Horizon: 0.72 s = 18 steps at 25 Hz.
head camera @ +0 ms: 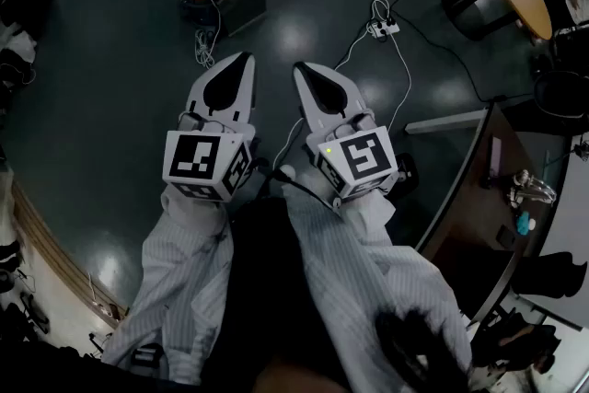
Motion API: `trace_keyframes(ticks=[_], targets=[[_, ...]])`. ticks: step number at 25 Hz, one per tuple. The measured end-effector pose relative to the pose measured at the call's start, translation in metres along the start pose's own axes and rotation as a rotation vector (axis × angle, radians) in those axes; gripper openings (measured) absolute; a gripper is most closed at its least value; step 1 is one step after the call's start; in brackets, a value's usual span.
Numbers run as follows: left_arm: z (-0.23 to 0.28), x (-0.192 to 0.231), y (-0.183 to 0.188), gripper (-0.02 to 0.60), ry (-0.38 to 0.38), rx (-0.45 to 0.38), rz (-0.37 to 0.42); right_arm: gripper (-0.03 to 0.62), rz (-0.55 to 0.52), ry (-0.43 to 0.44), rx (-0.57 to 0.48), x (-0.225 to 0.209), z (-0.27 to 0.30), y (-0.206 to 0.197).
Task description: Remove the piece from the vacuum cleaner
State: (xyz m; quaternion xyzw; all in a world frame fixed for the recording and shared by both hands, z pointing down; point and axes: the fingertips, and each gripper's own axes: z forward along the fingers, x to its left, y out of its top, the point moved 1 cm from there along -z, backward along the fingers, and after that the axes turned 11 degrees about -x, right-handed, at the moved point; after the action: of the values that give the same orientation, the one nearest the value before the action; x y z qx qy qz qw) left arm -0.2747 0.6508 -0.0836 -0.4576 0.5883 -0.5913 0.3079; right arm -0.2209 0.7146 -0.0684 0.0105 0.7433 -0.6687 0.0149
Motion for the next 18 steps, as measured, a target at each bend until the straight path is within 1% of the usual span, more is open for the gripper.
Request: trace_keyframes(ticks=[10,14,18], targets=[[0.009,-0.001,0.001,0.003,-0.003,0.007,-0.003,-0.002,0.014,-0.01,-0.013,-0.008,0.003,0.006],[0.021,-0.011,-0.013,0.003,-0.003,0.017,-0.003,0.0,0.018,-0.033,-0.022,-0.024,-0.007,0.001],[0.034,-0.013,-0.022,0.003,0.023,0.032,0.003,0.0,0.041,-0.019,-0.007,-0.04,-0.01,-0.004]])
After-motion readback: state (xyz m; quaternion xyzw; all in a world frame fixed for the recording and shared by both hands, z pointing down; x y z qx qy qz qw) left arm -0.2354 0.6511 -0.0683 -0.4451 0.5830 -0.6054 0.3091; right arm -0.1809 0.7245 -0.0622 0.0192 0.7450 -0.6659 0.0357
